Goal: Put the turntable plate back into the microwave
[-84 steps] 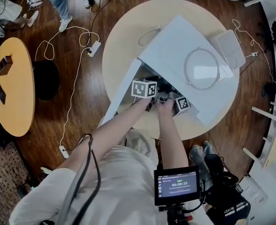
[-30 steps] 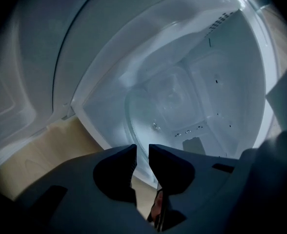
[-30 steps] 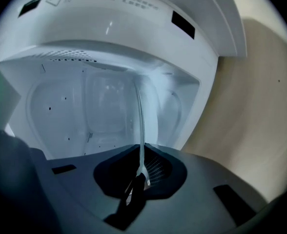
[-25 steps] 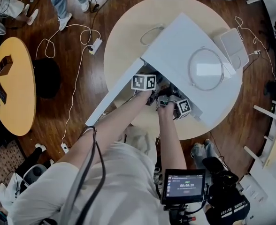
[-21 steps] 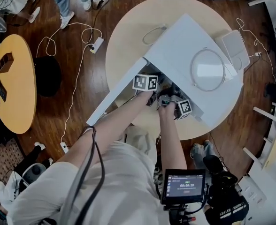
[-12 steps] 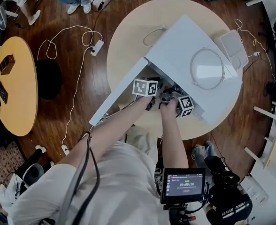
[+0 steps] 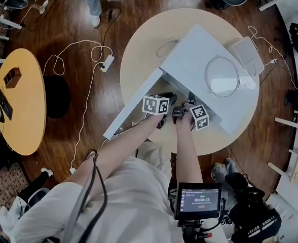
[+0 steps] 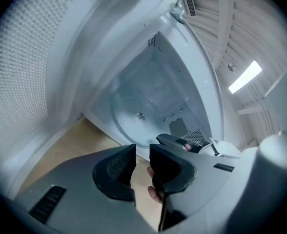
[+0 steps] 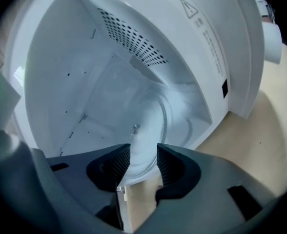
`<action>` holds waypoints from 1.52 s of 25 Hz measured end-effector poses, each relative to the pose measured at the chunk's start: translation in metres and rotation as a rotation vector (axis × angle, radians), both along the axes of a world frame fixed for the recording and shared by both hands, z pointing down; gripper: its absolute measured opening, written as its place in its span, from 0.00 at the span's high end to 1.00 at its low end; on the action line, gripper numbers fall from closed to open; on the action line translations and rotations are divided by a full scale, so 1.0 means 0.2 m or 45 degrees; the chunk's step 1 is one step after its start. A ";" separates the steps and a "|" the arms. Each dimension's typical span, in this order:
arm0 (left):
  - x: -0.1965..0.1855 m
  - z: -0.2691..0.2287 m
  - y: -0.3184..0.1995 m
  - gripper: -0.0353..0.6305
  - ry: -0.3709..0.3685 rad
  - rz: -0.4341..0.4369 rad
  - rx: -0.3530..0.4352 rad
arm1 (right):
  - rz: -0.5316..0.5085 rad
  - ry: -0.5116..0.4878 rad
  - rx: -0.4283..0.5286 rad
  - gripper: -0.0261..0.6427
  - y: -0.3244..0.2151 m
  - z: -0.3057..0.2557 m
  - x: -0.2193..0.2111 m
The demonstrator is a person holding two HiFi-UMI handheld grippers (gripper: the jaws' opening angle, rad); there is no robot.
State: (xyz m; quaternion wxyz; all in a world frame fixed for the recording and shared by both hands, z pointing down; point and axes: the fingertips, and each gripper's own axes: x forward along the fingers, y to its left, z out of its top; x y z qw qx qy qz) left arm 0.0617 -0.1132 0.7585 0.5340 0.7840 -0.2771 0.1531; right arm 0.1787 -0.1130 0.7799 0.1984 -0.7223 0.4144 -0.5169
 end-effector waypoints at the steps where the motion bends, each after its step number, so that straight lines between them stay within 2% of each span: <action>1: -0.01 -0.02 0.02 0.84 0.009 0.004 0.006 | -0.011 0.021 0.013 0.74 0.00 -0.03 0.00; 7: -0.08 -0.05 0.13 0.84 0.017 0.044 0.017 | -0.048 0.062 0.069 0.74 0.14 -0.08 -0.06; 13: -0.11 -0.08 0.18 0.84 0.062 0.106 0.053 | -0.255 0.239 0.125 0.74 0.15 -0.17 -0.16; 17: -0.10 -0.15 0.19 0.84 0.056 0.117 0.065 | -0.315 0.288 0.104 0.74 0.16 -0.19 -0.17; 21: -0.08 -0.17 0.20 0.84 0.088 0.091 0.037 | -0.295 0.208 0.100 0.74 0.15 -0.14 -0.13; 22: -0.08 -0.17 0.19 0.84 0.090 0.079 0.028 | -0.292 0.179 0.102 0.72 0.13 -0.13 -0.13; 24: -0.09 -0.16 0.19 0.84 0.088 0.066 0.020 | -0.285 0.116 0.108 0.63 0.10 -0.09 -0.12; 28: -0.09 -0.15 0.17 0.84 0.066 0.063 0.026 | -0.226 0.031 0.094 0.61 0.02 0.01 -0.09; 38: -0.06 -0.11 0.13 0.84 0.022 0.070 0.011 | 0.014 -0.496 0.166 0.61 -0.08 0.12 -0.13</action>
